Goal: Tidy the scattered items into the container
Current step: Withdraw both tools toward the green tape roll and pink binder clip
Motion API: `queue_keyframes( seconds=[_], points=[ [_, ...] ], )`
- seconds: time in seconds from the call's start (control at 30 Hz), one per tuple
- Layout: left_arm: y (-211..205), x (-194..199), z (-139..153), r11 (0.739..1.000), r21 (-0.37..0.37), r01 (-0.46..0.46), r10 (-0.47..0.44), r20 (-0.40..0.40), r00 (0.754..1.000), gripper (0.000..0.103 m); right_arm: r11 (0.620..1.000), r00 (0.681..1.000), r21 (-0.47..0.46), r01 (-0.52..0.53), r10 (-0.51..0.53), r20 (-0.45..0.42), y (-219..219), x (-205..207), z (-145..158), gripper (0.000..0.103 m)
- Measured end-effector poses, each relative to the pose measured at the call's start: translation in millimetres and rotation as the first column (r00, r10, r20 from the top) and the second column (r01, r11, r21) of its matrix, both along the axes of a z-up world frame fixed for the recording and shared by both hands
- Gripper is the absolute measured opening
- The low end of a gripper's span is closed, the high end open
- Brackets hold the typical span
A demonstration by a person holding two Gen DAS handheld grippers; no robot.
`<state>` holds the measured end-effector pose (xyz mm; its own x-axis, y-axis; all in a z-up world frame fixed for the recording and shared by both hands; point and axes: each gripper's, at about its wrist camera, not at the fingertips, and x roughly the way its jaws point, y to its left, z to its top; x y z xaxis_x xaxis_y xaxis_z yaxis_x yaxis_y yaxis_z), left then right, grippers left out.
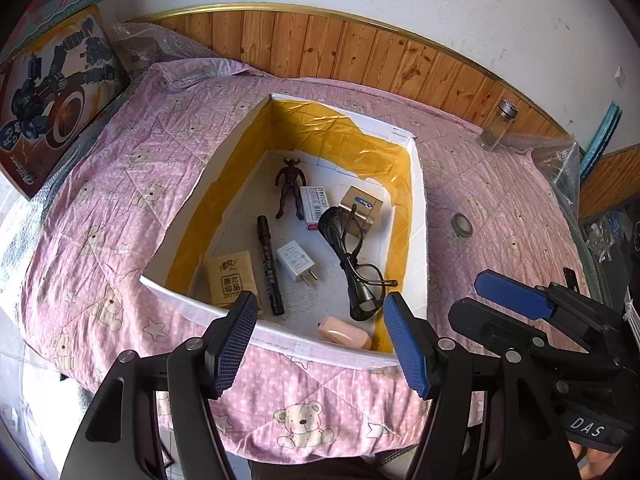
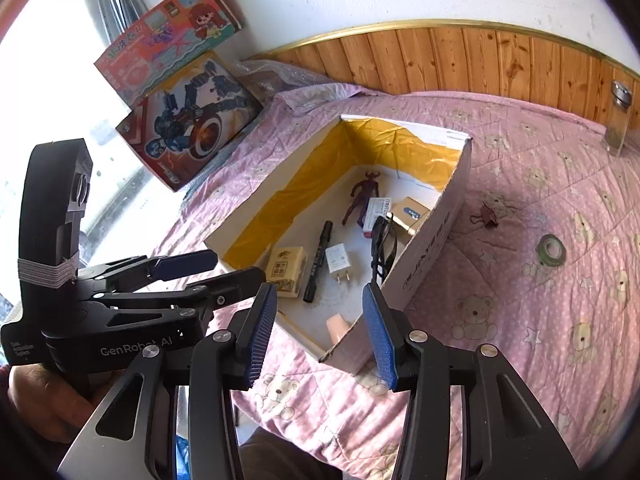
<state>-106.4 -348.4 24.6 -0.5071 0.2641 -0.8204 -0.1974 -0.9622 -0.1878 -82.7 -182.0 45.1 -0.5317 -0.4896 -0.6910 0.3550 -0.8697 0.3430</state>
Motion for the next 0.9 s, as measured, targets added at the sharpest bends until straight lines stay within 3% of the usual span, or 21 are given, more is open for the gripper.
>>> queue_keyframes(
  seconds=[0.23,0.47,0.7,0.8,0.9],
  points=[
    [29,19,0,1.0,-0.025,-0.016,0.015,-0.037,0.999,0.067,0.996,1.0,-0.087,-0.027,0.027,0.0,30,23,-10,0.048],
    [71,26,9,1.0,-0.019,0.025,-0.026,-0.081,0.996,0.067,0.987,0.997,-0.145,0.071,-0.067,0.027,88,19,-27,0.048],
    [143,1,9,0.991,0.021,0.131,-0.129,-0.078,0.989,0.067,0.954,0.968,-0.179,0.242,-0.225,0.106,163,-14,-55,0.05],
    [164,-16,1,0.991,0.045,0.124,-0.121,-0.054,0.991,0.067,0.964,0.973,-0.144,0.223,-0.211,0.094,179,-40,-57,0.05],
    [173,-24,-5,0.991,0.07,0.116,-0.113,-0.047,0.992,0.067,0.988,0.989,-0.071,0.134,-0.129,0.066,181,-77,-59,0.05]
  ],
)
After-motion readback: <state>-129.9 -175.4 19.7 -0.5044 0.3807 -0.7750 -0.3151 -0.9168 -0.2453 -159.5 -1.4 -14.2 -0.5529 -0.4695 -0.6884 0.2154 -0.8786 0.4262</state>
